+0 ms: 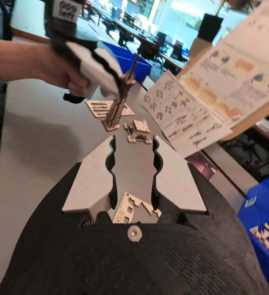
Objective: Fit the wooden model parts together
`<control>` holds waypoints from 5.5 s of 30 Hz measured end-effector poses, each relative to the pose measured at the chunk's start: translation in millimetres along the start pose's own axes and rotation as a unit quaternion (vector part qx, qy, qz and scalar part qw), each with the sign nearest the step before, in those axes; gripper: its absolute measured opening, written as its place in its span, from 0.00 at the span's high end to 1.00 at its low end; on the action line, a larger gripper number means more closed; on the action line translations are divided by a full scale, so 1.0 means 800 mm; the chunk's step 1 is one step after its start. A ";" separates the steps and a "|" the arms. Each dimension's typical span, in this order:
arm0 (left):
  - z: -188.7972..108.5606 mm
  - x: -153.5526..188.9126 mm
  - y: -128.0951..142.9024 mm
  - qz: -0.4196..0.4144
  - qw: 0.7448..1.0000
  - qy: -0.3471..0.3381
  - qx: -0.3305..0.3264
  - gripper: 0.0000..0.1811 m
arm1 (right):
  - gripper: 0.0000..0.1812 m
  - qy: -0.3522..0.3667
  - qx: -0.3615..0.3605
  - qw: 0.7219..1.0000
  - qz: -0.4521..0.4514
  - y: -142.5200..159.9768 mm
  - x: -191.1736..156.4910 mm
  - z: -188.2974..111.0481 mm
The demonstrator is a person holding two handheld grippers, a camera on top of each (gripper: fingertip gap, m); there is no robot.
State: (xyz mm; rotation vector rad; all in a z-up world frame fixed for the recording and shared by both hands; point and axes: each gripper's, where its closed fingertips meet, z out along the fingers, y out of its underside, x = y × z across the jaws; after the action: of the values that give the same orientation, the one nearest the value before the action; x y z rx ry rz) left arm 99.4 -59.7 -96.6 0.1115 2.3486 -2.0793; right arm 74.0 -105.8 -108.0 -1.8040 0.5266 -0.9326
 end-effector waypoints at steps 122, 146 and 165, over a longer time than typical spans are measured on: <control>0.014 -0.041 0.124 0.077 0.953 0.056 -0.289 0.76 | 0.82 -0.129 -0.149 0.979 0.044 0.126 -0.051 0.142; 0.028 -0.053 0.116 -0.066 0.915 -0.091 -0.389 0.90 | 0.91 -0.138 -0.171 0.970 0.107 0.131 -0.051 0.143; 0.018 -0.036 0.161 0.033 0.946 0.032 -0.321 0.75 | 0.84 -0.110 -0.132 0.980 0.098 0.120 -0.008 0.092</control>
State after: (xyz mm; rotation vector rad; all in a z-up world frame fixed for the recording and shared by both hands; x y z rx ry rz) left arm 134.7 -59.8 -224.3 0.2471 2.8686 -1.2006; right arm 134.2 -97.8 -212.8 -2.0194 0.6990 -0.5388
